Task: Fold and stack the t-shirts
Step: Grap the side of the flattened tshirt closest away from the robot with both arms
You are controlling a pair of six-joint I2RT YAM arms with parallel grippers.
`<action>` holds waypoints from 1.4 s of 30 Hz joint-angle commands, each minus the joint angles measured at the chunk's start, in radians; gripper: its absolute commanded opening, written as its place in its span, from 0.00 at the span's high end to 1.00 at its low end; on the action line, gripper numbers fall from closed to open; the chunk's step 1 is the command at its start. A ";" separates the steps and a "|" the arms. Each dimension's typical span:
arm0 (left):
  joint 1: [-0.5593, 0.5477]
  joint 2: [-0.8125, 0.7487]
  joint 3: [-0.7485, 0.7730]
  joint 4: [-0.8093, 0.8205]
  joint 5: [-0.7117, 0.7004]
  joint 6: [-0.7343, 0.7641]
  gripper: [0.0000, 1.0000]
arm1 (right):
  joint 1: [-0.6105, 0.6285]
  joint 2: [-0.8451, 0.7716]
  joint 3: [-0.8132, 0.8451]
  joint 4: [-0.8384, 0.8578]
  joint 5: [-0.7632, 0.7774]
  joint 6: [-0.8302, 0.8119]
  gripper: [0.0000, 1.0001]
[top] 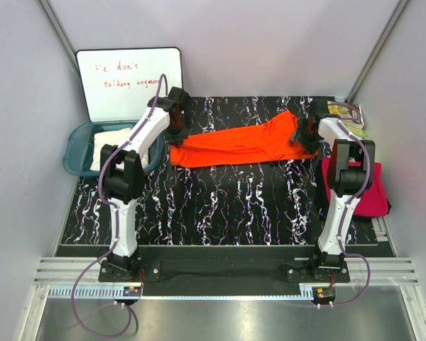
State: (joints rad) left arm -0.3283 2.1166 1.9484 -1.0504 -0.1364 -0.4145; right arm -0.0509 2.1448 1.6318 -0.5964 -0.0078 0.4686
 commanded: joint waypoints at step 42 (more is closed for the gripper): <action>0.006 0.013 0.029 -0.003 -0.002 -0.007 1.00 | 0.010 -0.043 0.020 -0.023 -0.069 0.048 0.44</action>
State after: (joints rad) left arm -0.3271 2.1315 1.9484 -1.0569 -0.1360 -0.4156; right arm -0.0509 2.0773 1.6386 -0.6086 -0.0719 0.5205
